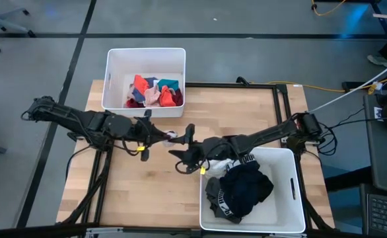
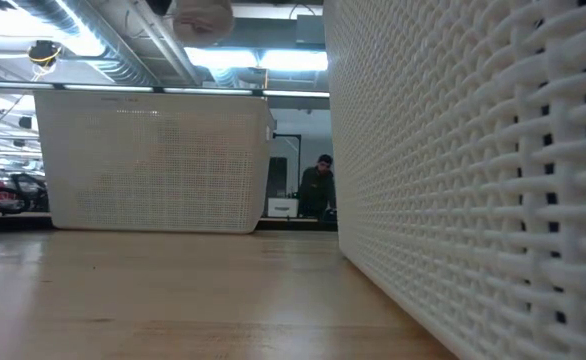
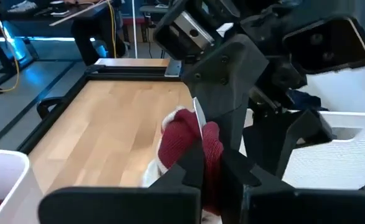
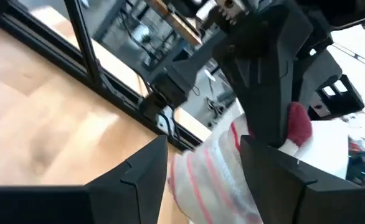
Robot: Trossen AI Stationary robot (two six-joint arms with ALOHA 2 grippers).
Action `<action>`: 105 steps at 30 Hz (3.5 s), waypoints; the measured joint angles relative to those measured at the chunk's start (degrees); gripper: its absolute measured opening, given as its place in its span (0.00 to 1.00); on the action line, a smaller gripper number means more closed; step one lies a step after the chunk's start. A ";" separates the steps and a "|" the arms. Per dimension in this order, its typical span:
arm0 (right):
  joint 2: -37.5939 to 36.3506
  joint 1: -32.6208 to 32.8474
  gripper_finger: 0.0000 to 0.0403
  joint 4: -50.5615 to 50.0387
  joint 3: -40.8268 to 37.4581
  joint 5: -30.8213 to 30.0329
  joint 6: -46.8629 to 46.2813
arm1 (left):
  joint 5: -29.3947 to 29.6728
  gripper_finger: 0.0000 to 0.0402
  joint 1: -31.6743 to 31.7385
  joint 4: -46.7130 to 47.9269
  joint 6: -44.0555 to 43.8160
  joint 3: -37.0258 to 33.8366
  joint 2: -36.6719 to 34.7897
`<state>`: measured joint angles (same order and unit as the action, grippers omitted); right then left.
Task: Sort clothes
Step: Put the white striped sock into the top white bin
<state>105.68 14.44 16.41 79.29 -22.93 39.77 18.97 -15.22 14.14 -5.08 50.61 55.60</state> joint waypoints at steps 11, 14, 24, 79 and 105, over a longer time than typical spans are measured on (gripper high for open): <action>0.97 -0.77 0.50 -2.39 0.02 -2.51 2.36 | -1.94 0.03 -0.02 -1.52 -0.30 0.00 0.13; 1.75 -1.15 0.48 -3.00 0.00 -3.15 2.30 | -2.36 0.02 -0.04 -1.54 -0.41 0.00 0.13; 1.96 -1.38 0.24 1.57 -0.02 -5.95 5.75 | -2.52 0.04 -0.04 -1.86 -0.91 -0.04 0.19; 3.32 3.78 0.47 -32.67 20.26 -4.37 -27.69 | 1.14 0.03 -1.23 3.45 3.66 -0.23 -10.84; 3.34 3.17 0.54 -40.01 16.55 -2.35 -36.68 | -5.89 0.29 3.87 3.10 -15.77 -17.42 -4.09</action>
<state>109.02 17.61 -23.60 95.83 -25.28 3.08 13.08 -11.36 17.23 -20.85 33.19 51.51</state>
